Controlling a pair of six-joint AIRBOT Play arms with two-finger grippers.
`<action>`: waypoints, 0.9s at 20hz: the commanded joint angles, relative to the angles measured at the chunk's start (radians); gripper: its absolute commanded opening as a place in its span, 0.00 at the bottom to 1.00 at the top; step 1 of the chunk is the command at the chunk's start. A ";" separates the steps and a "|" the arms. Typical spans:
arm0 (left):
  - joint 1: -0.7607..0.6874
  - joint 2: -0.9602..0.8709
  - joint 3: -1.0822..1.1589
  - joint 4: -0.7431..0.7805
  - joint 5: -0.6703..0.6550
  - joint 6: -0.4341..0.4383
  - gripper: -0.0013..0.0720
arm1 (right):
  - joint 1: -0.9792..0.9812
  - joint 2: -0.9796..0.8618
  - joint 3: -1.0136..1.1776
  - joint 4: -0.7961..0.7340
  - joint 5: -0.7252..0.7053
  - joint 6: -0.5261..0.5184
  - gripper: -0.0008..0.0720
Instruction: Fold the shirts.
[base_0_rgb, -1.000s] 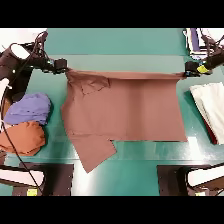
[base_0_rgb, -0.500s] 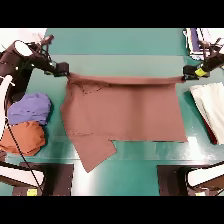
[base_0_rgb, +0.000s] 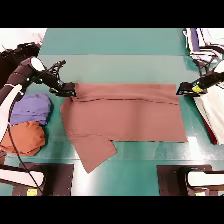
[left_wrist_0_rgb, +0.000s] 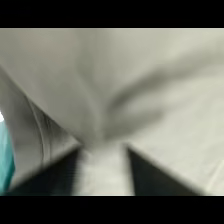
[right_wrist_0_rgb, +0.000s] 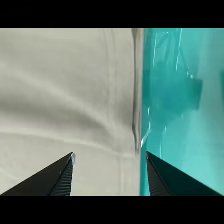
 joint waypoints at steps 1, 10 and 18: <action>-0.002 0.106 -0.024 0.105 -0.067 -0.025 0.61 | -0.027 0.100 -0.025 0.002 0.041 0.005 0.72; -0.002 0.710 -0.711 -0.019 -0.083 -0.160 0.60 | -0.076 0.311 -0.025 0.005 0.067 0.005 0.71; -0.002 0.767 -1.012 -0.234 0.048 -0.139 0.61 | -0.075 0.311 -0.025 0.005 0.094 0.005 0.71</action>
